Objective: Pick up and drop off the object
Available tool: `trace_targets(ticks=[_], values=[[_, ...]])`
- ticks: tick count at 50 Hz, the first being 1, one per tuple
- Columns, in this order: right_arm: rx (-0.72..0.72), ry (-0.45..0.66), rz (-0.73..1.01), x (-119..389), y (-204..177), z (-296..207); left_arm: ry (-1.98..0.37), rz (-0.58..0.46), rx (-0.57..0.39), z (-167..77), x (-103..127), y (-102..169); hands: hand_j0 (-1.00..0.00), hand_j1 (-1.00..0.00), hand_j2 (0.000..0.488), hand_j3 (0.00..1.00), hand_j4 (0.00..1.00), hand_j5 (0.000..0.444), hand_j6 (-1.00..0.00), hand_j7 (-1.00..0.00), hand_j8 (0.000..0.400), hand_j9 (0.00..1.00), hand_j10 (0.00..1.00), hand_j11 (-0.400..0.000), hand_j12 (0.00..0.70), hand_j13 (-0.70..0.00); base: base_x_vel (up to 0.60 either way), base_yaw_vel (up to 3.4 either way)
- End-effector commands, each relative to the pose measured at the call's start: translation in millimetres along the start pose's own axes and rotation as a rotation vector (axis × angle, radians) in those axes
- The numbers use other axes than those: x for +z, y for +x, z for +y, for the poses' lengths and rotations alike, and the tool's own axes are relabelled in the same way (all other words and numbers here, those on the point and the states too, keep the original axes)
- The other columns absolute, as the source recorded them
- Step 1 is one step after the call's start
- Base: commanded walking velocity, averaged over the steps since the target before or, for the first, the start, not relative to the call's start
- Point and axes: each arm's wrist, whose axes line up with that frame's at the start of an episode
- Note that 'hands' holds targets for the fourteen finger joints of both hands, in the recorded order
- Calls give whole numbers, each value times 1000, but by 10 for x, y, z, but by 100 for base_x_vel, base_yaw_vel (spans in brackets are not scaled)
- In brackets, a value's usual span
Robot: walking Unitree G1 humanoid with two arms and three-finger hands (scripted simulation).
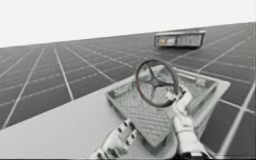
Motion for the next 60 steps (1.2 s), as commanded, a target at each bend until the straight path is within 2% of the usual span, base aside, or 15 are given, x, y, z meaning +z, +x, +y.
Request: trace_targets(ticks=[1, 60], values=[[-23, 19, -13, 42, 42, -98, 19, -5, -43, -103, 36, 151, 0, 0, 0, 1000, 1000, 0, 0, 0, 0, 1000, 1000, -400, 0, -700, 24, -154], [-23, 19, -13, 42, 42, -98, 19, -5, -43, -103, 36, 151, 0, 0, 0, 1000, 1000, 0, 0, 0, 0, 1000, 1000, -400, 0, -700, 23, -160]])
